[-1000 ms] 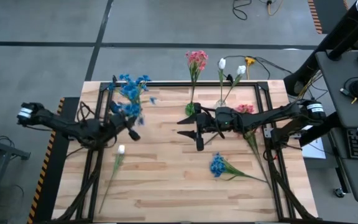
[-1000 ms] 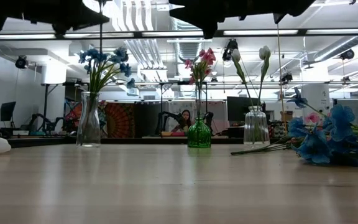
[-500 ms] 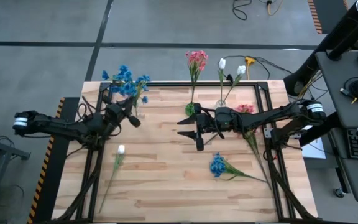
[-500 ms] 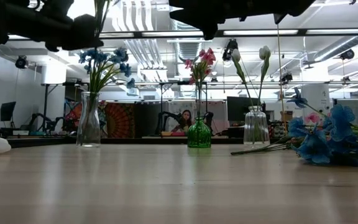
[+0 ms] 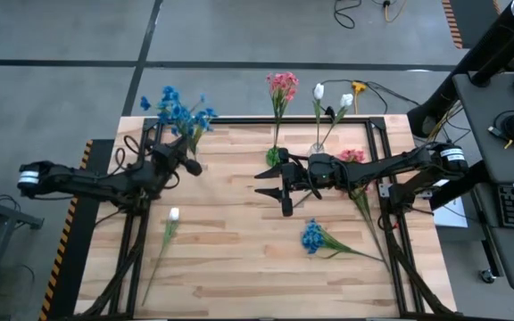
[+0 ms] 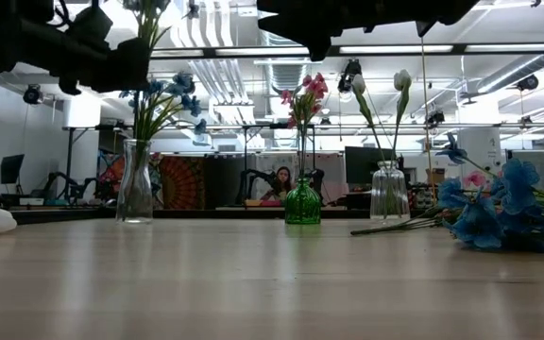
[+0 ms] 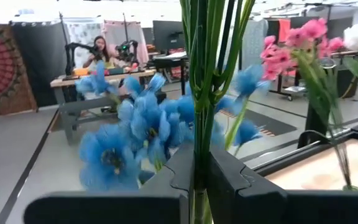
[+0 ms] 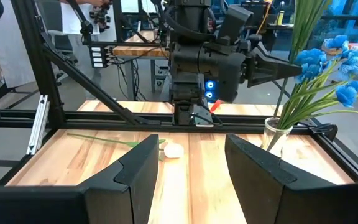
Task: Sort flowers into vase by color
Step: Put the left blue flowers into the left transparent vase
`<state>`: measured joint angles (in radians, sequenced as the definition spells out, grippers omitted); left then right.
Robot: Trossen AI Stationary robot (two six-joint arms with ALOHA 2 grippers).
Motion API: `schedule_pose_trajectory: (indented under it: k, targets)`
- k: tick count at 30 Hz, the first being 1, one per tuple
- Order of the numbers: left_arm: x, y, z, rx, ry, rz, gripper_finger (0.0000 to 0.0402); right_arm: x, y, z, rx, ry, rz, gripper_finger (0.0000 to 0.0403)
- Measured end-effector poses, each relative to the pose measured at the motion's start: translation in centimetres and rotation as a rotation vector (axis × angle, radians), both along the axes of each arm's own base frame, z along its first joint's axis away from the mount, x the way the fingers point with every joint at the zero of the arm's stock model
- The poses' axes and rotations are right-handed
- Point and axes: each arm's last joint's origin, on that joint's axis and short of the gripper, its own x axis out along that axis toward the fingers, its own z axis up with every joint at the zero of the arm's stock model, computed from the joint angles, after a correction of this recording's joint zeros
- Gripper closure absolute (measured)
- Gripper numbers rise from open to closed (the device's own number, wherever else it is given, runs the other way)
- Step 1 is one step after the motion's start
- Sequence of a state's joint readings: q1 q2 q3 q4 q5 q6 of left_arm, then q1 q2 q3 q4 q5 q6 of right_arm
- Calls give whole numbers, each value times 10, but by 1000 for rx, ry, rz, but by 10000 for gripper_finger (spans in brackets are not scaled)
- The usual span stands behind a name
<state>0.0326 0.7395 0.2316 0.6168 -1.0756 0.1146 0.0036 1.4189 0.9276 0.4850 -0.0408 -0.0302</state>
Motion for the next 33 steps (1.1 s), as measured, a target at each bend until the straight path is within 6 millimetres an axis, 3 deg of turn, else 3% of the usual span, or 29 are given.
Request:
schedule_pose_trajectory:
  k: [9,33]
  targets:
    - [-3,1,-18,-32,-1,3,395,0,0,0,3,-4,0,225]
    - [-3,1,-18,-41,-17,1,342,0,-1,1,2,-14,-18,225]
